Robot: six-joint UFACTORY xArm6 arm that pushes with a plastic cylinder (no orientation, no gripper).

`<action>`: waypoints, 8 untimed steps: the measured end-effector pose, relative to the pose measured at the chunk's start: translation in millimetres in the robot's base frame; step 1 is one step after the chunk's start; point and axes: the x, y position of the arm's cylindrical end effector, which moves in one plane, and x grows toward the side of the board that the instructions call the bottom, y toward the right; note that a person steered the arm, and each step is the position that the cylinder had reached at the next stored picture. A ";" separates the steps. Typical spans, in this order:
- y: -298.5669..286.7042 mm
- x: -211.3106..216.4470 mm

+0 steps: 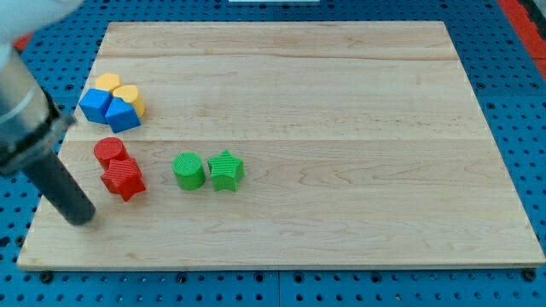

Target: Move the red star closer to the green circle

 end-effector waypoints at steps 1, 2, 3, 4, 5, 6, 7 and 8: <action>-3.5 -40.1; 26.1 -41.1; 29.6 -41.1; 15.0 -31.8; 26.7 -28.2; 50.7 -28.2; 45.0 -25.4; 37.4 -4.5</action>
